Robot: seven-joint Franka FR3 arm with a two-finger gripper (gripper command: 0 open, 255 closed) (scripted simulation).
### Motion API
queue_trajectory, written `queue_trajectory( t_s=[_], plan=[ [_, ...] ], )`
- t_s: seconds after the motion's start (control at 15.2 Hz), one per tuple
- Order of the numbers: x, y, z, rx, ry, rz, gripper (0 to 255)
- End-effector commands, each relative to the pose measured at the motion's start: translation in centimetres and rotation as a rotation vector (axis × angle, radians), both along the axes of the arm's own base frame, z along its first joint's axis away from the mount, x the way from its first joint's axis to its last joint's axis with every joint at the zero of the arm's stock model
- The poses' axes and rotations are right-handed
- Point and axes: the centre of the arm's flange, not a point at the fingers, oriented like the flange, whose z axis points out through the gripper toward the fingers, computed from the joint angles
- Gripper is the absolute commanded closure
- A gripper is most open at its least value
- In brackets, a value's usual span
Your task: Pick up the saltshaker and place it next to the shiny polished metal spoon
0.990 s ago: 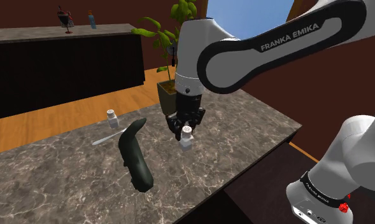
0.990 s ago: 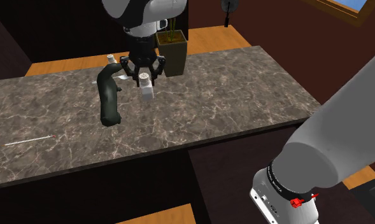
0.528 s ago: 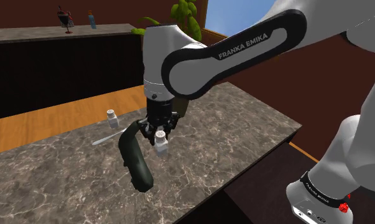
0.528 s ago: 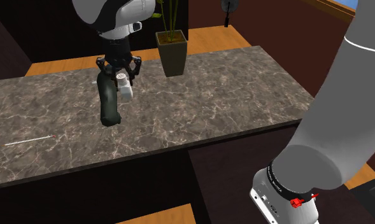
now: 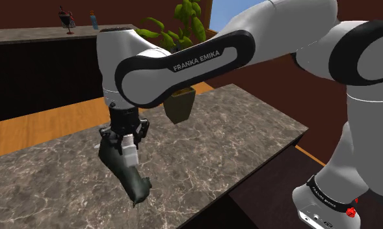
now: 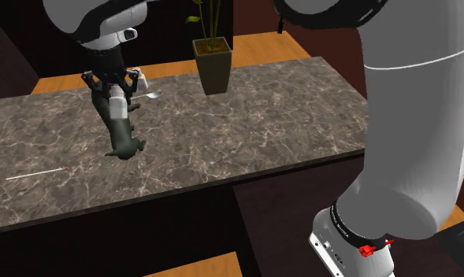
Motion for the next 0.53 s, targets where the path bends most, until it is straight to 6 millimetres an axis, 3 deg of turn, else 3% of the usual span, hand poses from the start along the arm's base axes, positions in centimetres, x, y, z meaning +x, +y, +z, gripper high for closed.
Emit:
queue_trajectory(
  t_s=[0.0,0.26,0.46],
  plan=[
    [1.4,2.1,-1.4,-0.009,0.008,0.001,255],
    [3.7,6.6,-2.3,-0.009,0.008,0.0,255],
    [3.8,6.6,-3.9,-0.009,0.008,0.001,255]
  ],
)
